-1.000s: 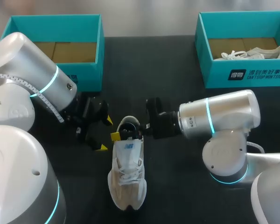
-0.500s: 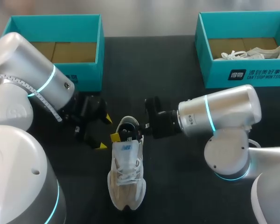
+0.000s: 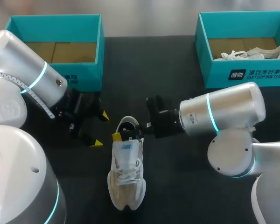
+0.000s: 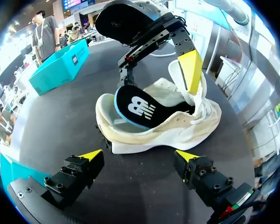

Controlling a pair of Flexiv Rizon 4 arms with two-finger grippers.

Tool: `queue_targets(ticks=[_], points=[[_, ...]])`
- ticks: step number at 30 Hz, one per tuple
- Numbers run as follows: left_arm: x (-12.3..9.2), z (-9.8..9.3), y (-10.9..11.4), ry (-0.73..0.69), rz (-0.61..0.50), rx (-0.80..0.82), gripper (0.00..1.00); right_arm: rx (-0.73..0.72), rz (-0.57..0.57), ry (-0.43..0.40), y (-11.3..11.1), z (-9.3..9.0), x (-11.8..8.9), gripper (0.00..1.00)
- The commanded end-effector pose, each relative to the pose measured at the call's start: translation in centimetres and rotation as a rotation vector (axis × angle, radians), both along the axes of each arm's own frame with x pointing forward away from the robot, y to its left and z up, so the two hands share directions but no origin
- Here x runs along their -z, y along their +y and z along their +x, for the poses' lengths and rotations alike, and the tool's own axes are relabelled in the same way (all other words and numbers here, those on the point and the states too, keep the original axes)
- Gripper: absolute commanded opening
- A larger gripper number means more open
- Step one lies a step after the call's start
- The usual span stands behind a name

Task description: Take the shoe out of the shoebox, open the shoe tongue, remove and reinsert the insole, then place the shoe into the shoebox

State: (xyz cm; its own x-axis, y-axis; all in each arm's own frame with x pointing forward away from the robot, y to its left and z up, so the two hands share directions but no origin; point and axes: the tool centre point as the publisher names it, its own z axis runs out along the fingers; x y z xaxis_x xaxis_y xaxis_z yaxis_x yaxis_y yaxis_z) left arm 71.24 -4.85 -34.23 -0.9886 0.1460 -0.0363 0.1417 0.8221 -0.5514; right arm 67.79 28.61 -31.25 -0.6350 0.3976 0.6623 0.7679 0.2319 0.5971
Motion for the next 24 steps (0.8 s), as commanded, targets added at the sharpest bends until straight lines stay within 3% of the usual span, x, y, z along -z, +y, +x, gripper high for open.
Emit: queue_targets(ticks=[1, 24], points=[[-0.3, 0.0, 0.7, 0.0, -0.009, 0.011, 1.0, 0.016, -0.039, -0.003, 0.0, -0.2, -0.7, 1.0], [-3.5, 0.4, 3.4, -0.025, -0.031, 0.111, 1.0, 0.079, -0.193, 0.017, -2.8, 0.4, -1.9, 1.0]])
